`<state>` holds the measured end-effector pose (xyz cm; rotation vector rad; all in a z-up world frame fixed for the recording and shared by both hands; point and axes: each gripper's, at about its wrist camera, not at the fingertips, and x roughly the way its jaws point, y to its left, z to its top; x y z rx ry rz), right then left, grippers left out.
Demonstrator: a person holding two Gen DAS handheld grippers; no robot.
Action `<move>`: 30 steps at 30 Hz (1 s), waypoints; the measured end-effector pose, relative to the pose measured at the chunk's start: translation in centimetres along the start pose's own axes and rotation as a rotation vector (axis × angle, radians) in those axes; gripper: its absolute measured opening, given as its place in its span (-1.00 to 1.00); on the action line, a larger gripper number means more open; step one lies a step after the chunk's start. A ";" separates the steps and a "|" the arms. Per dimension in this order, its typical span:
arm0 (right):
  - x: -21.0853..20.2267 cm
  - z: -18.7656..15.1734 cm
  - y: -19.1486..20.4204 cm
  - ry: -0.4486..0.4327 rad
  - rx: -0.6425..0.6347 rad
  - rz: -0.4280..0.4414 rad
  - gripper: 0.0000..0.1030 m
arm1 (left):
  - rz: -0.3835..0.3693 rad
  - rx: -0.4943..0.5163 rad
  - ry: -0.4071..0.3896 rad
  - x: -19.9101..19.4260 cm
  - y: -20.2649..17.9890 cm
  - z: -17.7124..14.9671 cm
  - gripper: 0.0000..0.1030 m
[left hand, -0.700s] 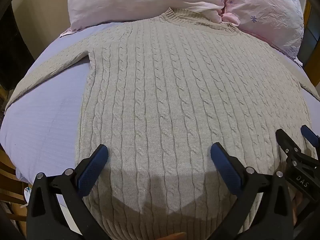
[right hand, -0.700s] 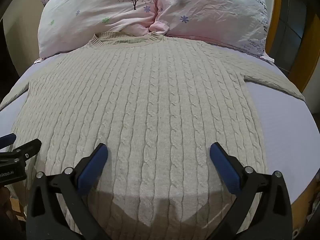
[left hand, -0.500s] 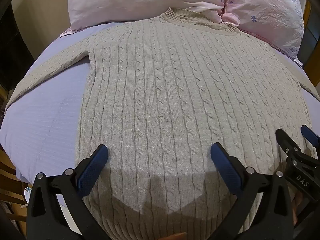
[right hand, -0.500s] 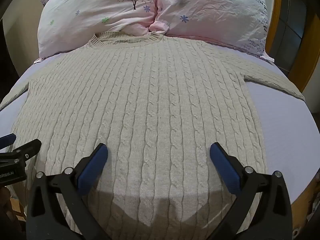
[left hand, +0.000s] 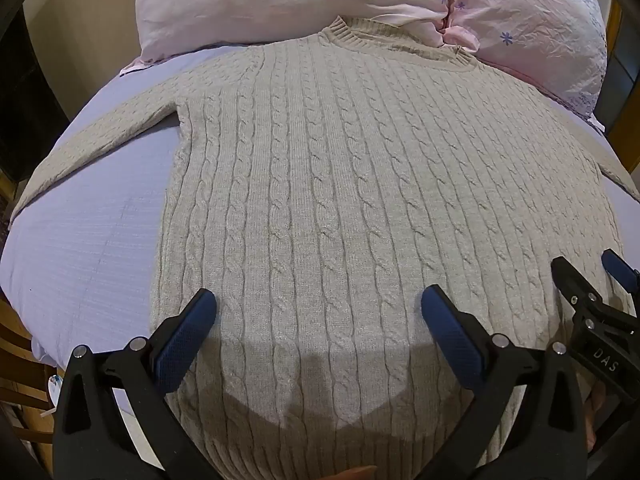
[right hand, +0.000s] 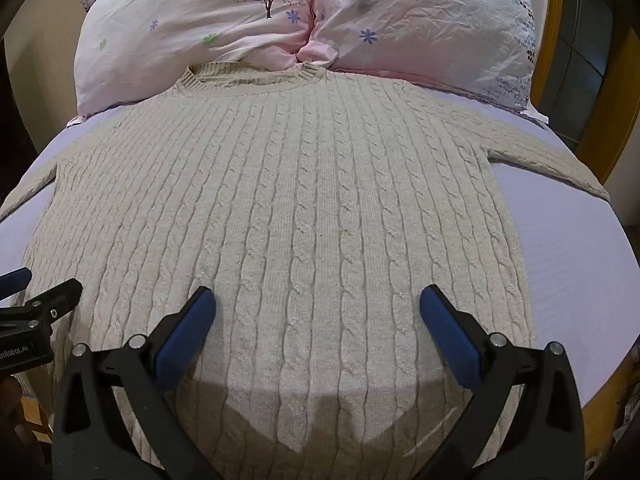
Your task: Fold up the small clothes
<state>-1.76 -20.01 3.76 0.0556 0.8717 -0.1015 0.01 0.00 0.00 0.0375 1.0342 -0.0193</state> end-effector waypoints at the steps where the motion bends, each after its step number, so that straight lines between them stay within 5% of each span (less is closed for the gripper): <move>1: 0.0 0.0 0.0 0.000 0.000 0.000 0.97 | 0.000 0.000 0.000 0.0 0.0 0.0 0.97; 30: 0.1 0.0 -0.1 0.005 0.000 -0.001 0.97 | 0.001 0.000 -0.004 0.0 0.0 0.0 0.97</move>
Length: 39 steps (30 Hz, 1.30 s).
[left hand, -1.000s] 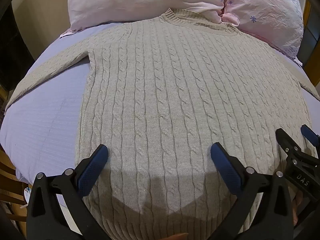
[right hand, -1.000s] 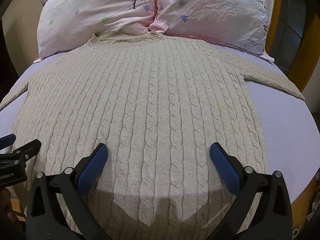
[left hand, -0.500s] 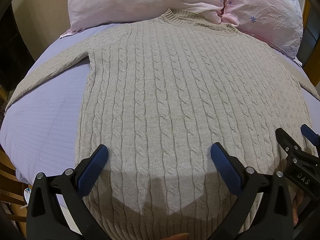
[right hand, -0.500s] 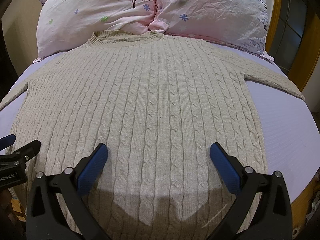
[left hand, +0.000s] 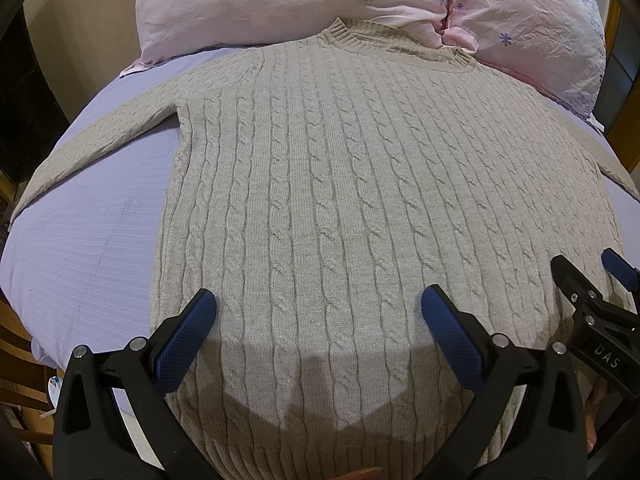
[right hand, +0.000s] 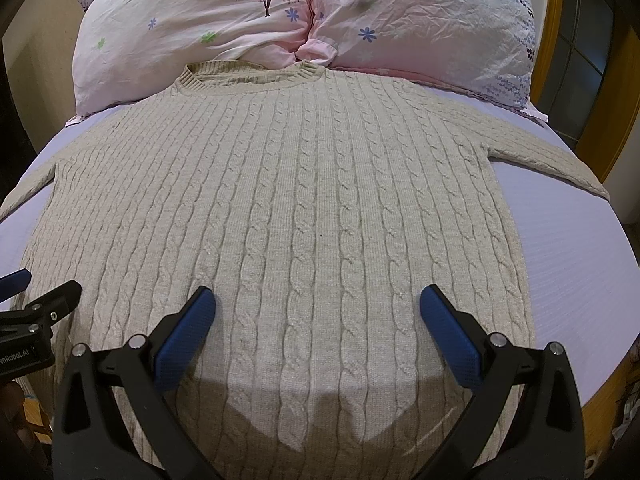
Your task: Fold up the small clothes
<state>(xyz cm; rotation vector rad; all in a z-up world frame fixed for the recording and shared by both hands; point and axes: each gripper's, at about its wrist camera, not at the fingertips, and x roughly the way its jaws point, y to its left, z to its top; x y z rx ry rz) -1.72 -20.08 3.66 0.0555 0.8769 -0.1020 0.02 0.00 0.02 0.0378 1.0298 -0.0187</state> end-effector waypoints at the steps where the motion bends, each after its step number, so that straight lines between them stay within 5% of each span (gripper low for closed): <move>1: 0.0 0.0 0.0 0.000 0.000 0.000 0.97 | 0.000 0.001 -0.001 0.0 0.0 0.0 0.97; 39: 0.7 0.1 0.0 0.055 -0.032 0.030 0.97 | -0.007 0.016 0.035 0.4 -0.2 0.5 0.97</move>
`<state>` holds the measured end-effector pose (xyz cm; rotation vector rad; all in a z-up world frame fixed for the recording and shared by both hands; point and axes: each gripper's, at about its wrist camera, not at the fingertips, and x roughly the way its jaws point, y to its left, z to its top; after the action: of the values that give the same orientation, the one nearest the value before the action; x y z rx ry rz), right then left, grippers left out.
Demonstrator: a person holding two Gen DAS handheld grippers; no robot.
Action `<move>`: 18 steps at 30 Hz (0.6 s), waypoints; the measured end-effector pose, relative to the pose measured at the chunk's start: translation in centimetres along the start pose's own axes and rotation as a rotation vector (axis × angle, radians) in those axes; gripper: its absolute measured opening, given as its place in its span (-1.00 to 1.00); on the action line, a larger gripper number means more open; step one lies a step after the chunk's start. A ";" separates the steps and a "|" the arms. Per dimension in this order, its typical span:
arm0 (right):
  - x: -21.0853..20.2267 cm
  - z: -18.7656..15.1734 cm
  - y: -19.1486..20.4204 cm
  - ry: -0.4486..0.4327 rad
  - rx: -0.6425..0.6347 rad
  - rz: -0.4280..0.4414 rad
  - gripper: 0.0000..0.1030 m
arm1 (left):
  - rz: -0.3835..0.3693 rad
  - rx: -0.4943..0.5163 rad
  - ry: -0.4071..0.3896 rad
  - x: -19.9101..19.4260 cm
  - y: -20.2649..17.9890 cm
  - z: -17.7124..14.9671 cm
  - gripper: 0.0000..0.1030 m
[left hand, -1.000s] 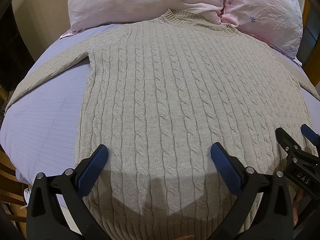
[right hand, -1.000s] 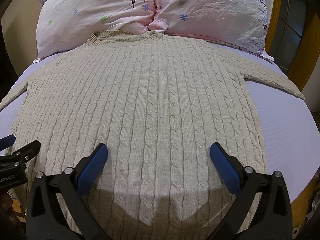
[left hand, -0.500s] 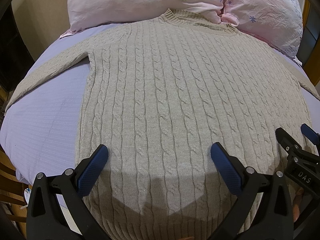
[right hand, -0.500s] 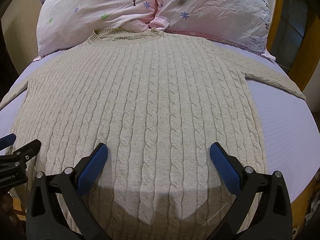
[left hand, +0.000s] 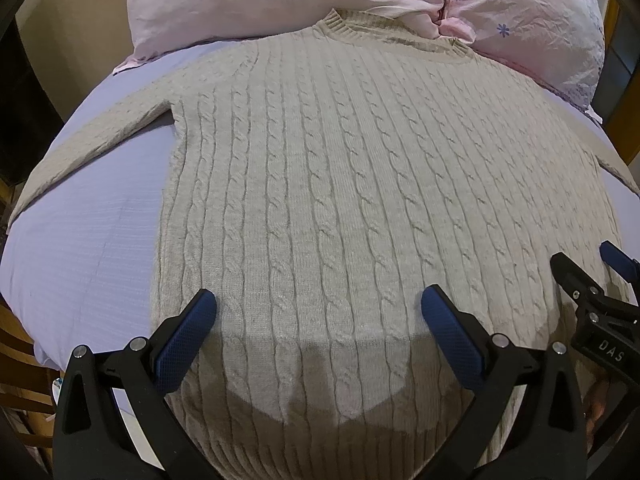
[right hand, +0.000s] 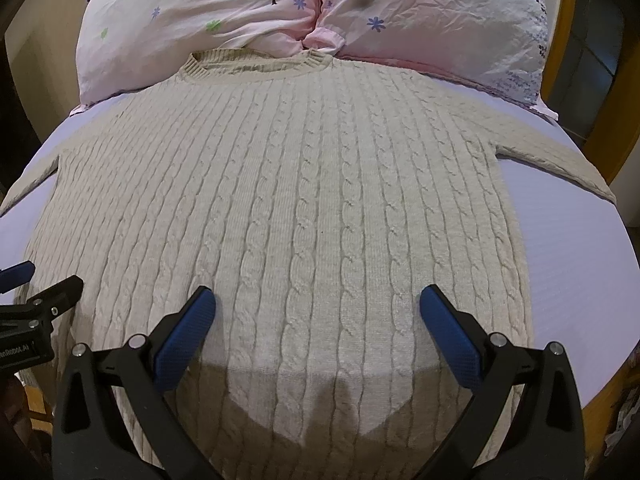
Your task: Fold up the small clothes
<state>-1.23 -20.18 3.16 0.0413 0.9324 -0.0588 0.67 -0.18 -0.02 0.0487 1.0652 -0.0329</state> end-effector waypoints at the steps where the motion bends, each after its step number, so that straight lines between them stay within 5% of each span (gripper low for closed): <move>1: 0.0 -0.1 0.0 -0.004 -0.006 0.005 0.97 | 0.000 0.001 -0.002 0.0 0.0 0.0 0.97; 7: -0.4 0.2 -2.4 -0.096 -0.076 0.082 0.95 | -0.034 0.014 -0.054 -0.3 0.3 -0.5 0.97; 12: -3.1 3.3 -16.2 -0.287 0.307 -0.028 0.91 | -0.249 -0.091 -0.227 -1.9 4.4 0.4 0.97; 13: -3.1 3.7 -19.5 -0.300 0.405 -0.054 0.81 | -0.281 -0.124 -0.295 -2.4 5.8 0.7 0.97; 15: -2.5 4.4 -27.2 -0.294 0.624 -0.087 0.28 | -0.288 -0.168 -0.372 -2.9 7.7 1.4 0.97; 18: -0.5 4.0 -36.0 -0.243 0.911 -0.085 -0.29 | -0.225 -0.200 -0.384 -2.9 9.7 3.0 0.97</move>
<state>-0.76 -56.30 5.56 0.8201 0.6011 -0.5527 2.39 9.31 4.15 -0.2501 0.6820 -0.1337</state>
